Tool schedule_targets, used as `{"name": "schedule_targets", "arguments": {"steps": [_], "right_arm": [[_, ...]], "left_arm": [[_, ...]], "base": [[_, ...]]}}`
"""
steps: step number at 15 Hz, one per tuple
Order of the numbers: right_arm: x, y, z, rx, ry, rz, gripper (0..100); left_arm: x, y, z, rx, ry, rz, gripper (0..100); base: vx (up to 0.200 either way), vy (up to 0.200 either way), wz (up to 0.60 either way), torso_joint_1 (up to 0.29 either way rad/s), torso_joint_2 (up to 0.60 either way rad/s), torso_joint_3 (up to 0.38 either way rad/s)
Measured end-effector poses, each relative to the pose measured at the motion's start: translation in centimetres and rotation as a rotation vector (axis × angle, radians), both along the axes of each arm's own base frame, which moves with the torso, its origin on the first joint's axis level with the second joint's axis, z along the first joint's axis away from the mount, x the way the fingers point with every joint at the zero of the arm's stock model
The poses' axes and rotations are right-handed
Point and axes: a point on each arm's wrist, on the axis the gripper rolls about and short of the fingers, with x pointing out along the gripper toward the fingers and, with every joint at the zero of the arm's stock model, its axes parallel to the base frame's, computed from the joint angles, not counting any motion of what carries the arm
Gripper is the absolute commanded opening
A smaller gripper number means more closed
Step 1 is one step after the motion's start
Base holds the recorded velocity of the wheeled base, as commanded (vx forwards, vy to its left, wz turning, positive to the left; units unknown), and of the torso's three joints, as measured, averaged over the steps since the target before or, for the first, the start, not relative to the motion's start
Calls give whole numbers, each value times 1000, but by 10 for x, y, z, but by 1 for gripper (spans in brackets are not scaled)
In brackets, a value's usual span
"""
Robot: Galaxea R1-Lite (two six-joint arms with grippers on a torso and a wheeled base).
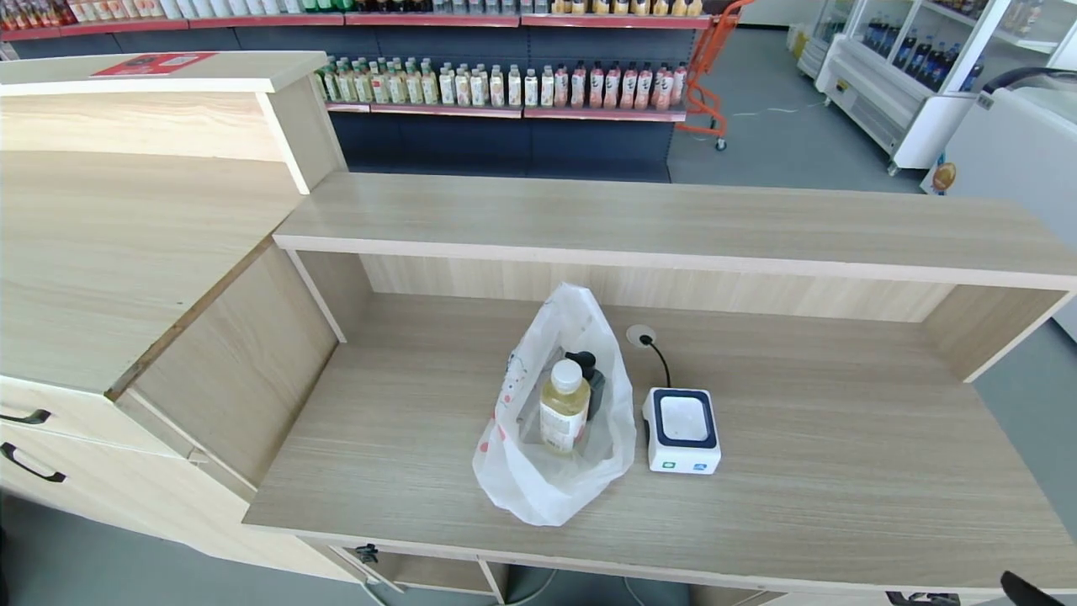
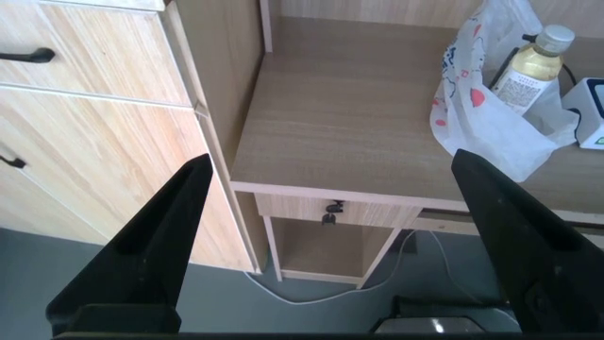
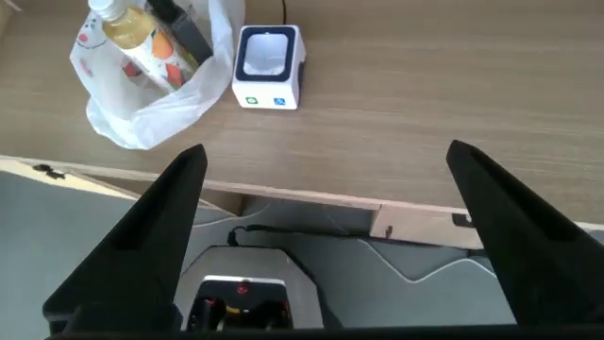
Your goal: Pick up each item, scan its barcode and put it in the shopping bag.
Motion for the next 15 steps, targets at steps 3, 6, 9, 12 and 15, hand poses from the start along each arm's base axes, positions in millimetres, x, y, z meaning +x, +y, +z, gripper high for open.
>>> {"name": "schedule_targets", "arguments": {"steps": [3, 6, 9, 12, 15], "right_arm": [[-32, -3, -41, -21, -63, -83, 100], [-42, -3, -52, -57, -159, -114, 100], [-45, -3, -54, -57, -198, -117, 0], [-45, -3, -54, -29, -207, -123, 0], [-46, -3, -54, -24, -209, -124, 0]], "left_arm": [[0, 0, 0, 0, 0, 0, 100], [0, 0, 0, 0, 0, 0, 100], [0, 0, 0, 0, 0, 0, 100], [0, 0, 0, 0, 0, 0, 100], [0, 0, 0, 0, 0, 0, 100]], "base": [[0, 0, 0, 0, 0, 0], [0, 0, 0, 0, 0, 0], [0, 0, 0, 0, 0, 0], [0, 0, 0, 0, 0, 0], [0, 0, 0, 0, 0, 0]]}}
